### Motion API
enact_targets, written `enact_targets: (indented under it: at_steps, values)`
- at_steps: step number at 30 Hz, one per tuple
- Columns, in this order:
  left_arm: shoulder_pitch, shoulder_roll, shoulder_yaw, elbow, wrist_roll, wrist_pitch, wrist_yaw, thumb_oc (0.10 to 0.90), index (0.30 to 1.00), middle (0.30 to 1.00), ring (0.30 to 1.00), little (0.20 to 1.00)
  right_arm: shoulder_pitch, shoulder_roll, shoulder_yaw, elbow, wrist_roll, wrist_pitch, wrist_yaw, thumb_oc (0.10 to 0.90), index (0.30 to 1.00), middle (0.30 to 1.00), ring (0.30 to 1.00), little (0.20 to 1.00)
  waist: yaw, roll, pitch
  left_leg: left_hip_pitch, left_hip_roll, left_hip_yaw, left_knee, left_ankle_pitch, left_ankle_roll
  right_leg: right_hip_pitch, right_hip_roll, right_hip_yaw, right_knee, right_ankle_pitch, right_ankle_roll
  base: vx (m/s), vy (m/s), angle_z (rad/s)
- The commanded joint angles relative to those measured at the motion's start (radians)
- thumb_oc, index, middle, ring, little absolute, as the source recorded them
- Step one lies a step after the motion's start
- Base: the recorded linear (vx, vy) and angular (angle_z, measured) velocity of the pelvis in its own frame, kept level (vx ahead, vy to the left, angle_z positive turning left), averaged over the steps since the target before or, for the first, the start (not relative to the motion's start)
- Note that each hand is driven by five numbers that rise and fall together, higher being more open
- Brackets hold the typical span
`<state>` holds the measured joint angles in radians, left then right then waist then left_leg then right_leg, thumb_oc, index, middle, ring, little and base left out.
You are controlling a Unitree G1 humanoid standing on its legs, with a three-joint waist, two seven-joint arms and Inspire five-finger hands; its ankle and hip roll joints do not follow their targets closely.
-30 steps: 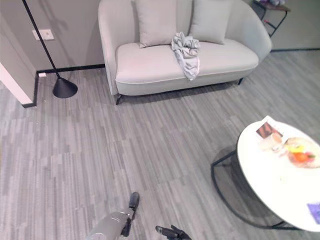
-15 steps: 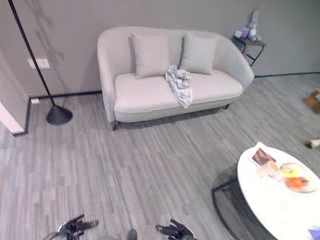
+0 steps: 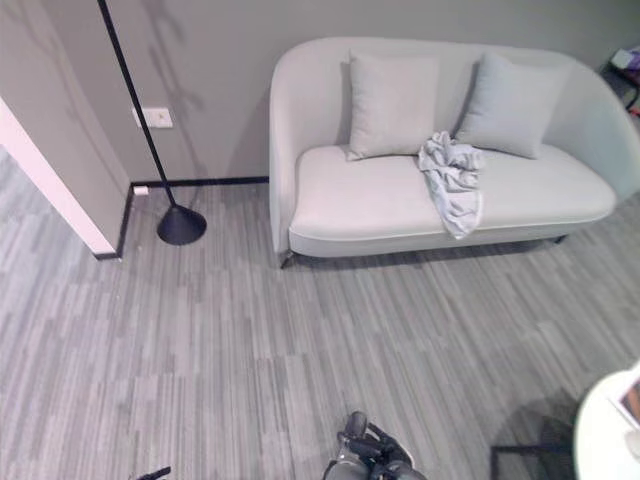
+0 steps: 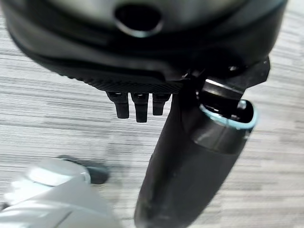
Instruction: Hang the clothes on the sofa on the clothes rack.
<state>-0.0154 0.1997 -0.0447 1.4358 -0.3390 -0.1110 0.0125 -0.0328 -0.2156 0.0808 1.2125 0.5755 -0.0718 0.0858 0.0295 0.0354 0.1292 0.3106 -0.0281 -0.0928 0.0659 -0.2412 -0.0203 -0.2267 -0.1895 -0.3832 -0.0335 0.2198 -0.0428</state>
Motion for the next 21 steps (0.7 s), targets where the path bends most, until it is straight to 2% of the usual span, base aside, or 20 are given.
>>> enact_targets:
  at_steps: [1, 2, 3, 4, 5, 6, 7, 8, 11, 12, 13, 14, 15, 16, 17, 18, 19, 20, 21]
  values:
    - [-0.002, 0.065, -0.022, 0.009, 0.048, -0.042, -0.005, 0.8, 0.9, 0.9, 0.9, 0.9, 0.039, 0.069, 0.003, 0.046, -0.006, 0.023, 0.018, 0.8, 0.9, 0.9, 0.9, 0.9, 0.041, -0.096, -0.031, -0.054, 0.072, -0.01, -0.101, 0.007, -0.052, 0.093, -0.216, 0.09, -0.003, 0.06, 0.302, 0.34, -0.257, 0.45]
    - [0.0, 0.071, -0.024, 0.006, 0.054, -0.044, 0.0, 0.8, 0.9, 0.9, 0.9, 0.9, 0.044, 0.073, 0.006, 0.041, -0.01, 0.024, 0.018, 0.8, 0.9, 0.9, 0.9, 0.9, 0.039, -0.109, -0.038, -0.044, 0.097, -0.015, -0.106, -0.006, -0.069, 0.105, -0.2, 0.086, 0.007, 0.05, 0.305, 0.34, -0.257, 0.26]
    - [0.001, 0.071, -0.024, 0.006, 0.054, -0.044, 0.0, 0.8, 0.9, 0.9, 0.9, 0.9, 0.044, 0.073, 0.006, 0.041, -0.01, 0.024, 0.017, 0.8, 0.9, 0.9, 0.9, 0.9, 0.039, -0.107, -0.038, -0.043, 0.099, -0.014, -0.107, -0.006, -0.069, 0.106, -0.198, 0.085, 0.006, 0.049, 0.305, 0.4, -0.383, 0.29]
    - [0.002, 0.075, -0.027, -0.001, 0.054, -0.045, 0.009, 0.8, 0.9, 0.9, 0.9, 0.9, 0.035, 0.069, 0.029, 0.038, -0.029, 0.022, 0.017, 0.8, 0.9, 0.9, 0.9, 0.9, 0.038, -0.104, -0.045, -0.044, 0.149, -0.005, -0.099, 0.004, -0.09, 0.088, -0.166, 0.069, 0.037, -0.001, 0.305, 0.22, -0.226, 0.26]
    - [0.002, 0.074, -0.027, -0.001, 0.054, -0.045, 0.009, 0.8, 0.9, 0.9, 0.9, 0.9, 0.035, 0.068, 0.029, 0.038, -0.029, 0.022, 0.017, 0.8, 0.9, 0.9, 0.9, 0.9, 0.038, -0.102, -0.047, -0.044, 0.152, -0.005, -0.1, 0.004, -0.091, 0.086, -0.163, 0.068, 0.039, -0.003, 0.305, 0.43, -0.466, 0.22]
    - [0.001, 0.082, -0.026, -0.009, 0.046, -0.046, 0.016, 0.8, 0.9, 0.9, 0.9, 0.9, 0.026, 0.065, 0.051, 0.036, -0.037, 0.019, 0.011, 0.8, 0.9, 0.9, 0.9, 0.9, 0.031, -0.084, -0.052, -0.048, 0.227, -0.002, -0.096, 0.043, -0.108, 0.039, -0.099, 0.056, 0.131, -0.085, 0.275, 0.34, -0.388, -0.36]
    - [0.005, 0.084, -0.027, -0.006, 0.039, -0.046, 0.019, 0.8, 0.9, 0.9, 0.9, 0.9, 0.025, 0.068, 0.073, 0.029, -0.043, 0.01, 0.009, 0.8, 0.9, 0.9, 0.9, 0.9, 0.03, -0.074, -0.052, -0.052, 0.266, -0.006, -0.083, 0.083, -0.115, 0.015, -0.055, 0.042, 0.178, -0.126, 0.253, 0.44, -0.497, -0.32]
    - [0.004, 0.084, -0.031, -0.011, 0.037, -0.046, 0.02, 0.8, 0.9, 0.9, 0.9, 0.9, 0.016, 0.065, 0.089, 0.017, -0.048, 0.008, 0.008, 0.8, 0.9, 0.9, 0.9, 0.9, 0.031, -0.063, -0.053, -0.062, 0.298, -0.011, -0.072, 0.105, -0.118, -0.002, -0.03, 0.033, 0.212, -0.151, 0.237, 0.33, -0.385, -0.18]
    - [-0.011, 0.079, -0.045, -0.028, 0.022, -0.048, 0.035, 0.8, 0.9, 0.9, 0.9, 0.9, -0.011, 0.057, 0.133, 0.008, -0.073, -0.013, -0.01, 0.8, 0.9, 0.9, 0.9, 0.9, 0.046, -0.048, -0.048, -0.103, 0.373, -0.031, 0.02, 0.241, -0.117, 0.007, 0.073, 0.017, 0.212, -0.197, 0.19, 0.33, -0.394, -0.25]
    - [-0.019, 0.079, -0.047, -0.041, 0.019, -0.047, 0.034, 0.8, 0.9, 0.9, 0.9, 0.9, -0.018, 0.052, 0.139, 0.007, -0.079, -0.012, -0.017, 0.8, 0.9, 0.9, 0.9, 0.9, 0.049, -0.055, -0.045, -0.13, 0.369, -0.028, 0.049, 0.262, -0.106, 0.019, 0.082, 0.011, 0.197, -0.206, 0.178, 0.54, -0.602, -0.68]
    - [-0.04, 0.075, -0.073, -0.084, 0.032, -0.053, 0.039, 0.8, 0.9, 0.9, 0.9, 0.9, -0.033, 0.036, 0.194, 0.003, -0.153, -0.024, -0.037, 0.8, 0.9, 0.9, 0.9, 0.9, 0.083, -0.092, -0.028, -0.185, 0.376, 0.042, 0.166, 0.372, -0.08, 0.108, 0.133, 0.005, 0.1, -0.207, 0.143, 0.47, -0.523, -0.5]
    - [-0.046, 0.077, -0.083, -0.1, 0.037, -0.056, 0.039, 0.8, 0.9, 0.9, 0.9, 0.9, -0.039, 0.027, 0.202, -0.002, -0.167, -0.024, -0.039, 0.8, 0.9, 0.9, 0.9, 0.9, 0.092, -0.108, -0.017, -0.216, 0.363, 0.063, 0.209, 0.382, -0.072, 0.134, 0.131, 0.011, 0.075, -0.204, 0.136, 0.54, -0.523, -0.19]
    - [-0.067, 0.07, -0.104, -0.131, 0.036, -0.063, 0.041, 0.8, 0.9, 0.9, 0.9, 0.9, -0.065, 0.005, 0.24, -0.012, -0.222, -0.015, -0.043, 0.8, 0.9, 0.9, 0.9, 0.9, 0.118, -0.125, 0.014, -0.284, 0.268, 0.067, 0.242, 0.3, -0.059, 0.178, 0.113, 0.017, 0.024, -0.198, 0.137, 0.25, -0.172, 0.18]
    - [-0.075, 0.065, -0.113, -0.143, 0.037, -0.063, 0.04, 0.8, 0.9, 0.9, 0.9, 0.9, -0.08, -0.002, 0.255, -0.013, -0.24, -0.014, -0.046, 0.8, 0.9, 0.9, 0.9, 0.9, 0.129, -0.134, 0.018, -0.336, 0.204, 0.061, 0.235, 0.255, -0.055, 0.191, 0.1, 0.009, 0.001, -0.2, 0.141, 0.17, -0.076, 0.31]
    - [-0.075, 0.065, -0.113, -0.143, 0.037, -0.063, 0.04, 0.8, 0.9, 0.9, 0.9, 0.9, -0.08, -0.002, 0.255, -0.013, -0.24, -0.014, -0.046, 0.8, 0.9, 0.9, 0.9, 0.9, 0.128, -0.135, 0.017, -0.337, 0.204, 0.061, 0.235, 0.255, -0.055, 0.19, 0.1, 0.008, 0.001, -0.2, 0.141, 0.2, -0.049, 0.18]
    - [-0.1, 0.067, -0.157, -0.14, 0.083, -0.058, 0.03, 0.8, 0.9, 0.9, 0.9, 0.9, -0.211, -0.044, 0.253, 0.071, -0.265, -0.001, -0.061, 0.8, 0.9, 0.9, 0.9, 0.9, 0.195, -0.134, 0.008, -0.41, 0.089, 0.052, 0.176, 0.178, -0.046, 0.229, 0.085, -0.039, -0.032, -0.21, 0.148, 0.16, -0.036, -0.03]
    - [-0.1, 0.067, -0.157, -0.14, 0.083, -0.058, 0.03, 0.8, 0.9, 0.9, 0.9, 0.9, -0.211, -0.044, 0.253, 0.071, -0.265, -0.001, -0.061, 0.8, 0.9, 0.9, 0.9, 0.9, 0.194, -0.135, 0.007, -0.411, 0.089, 0.052, 0.176, 0.179, -0.046, 0.228, 0.084, -0.04, -0.031, -0.21, 0.148, 0.17, 0.045, -0.02]
    - [-0.095, 0.055, -0.161, -0.129, 0.085, -0.066, 0.044, 0.8, 0.9, 0.9, 0.9, 0.9, -0.181, 0.014, 0.294, 0.046, -0.284, -0.006, -0.073, 0.8, 0.9, 0.9, 0.9, 0.9, 0.193, -0.109, 0.003, -0.438, 0.044, 0.069, 0.113, 0.179, -0.038, 0.217, 0.087, -0.031, -0.027, -0.22, 0.147, 0.06, 0.182, 0.1]
    - [-0.093, 0.036, -0.176, -0.113, 0.072, -0.055, 0.037, 0.8, 0.9, 0.9, 0.9, 0.9, -0.177, 0.038, 0.325, -0.011, -0.315, -0.01, -0.064, 0.8, 0.9, 0.9, 0.9, 0.9, 0.178, -0.08, -0.001, -0.463, -0.004, 0.064, 0.048, 0.204, -0.034, 0.219, 0.12, 0.011, -0.014, -0.243, 0.131, 0.06, 0.184, 0.46]
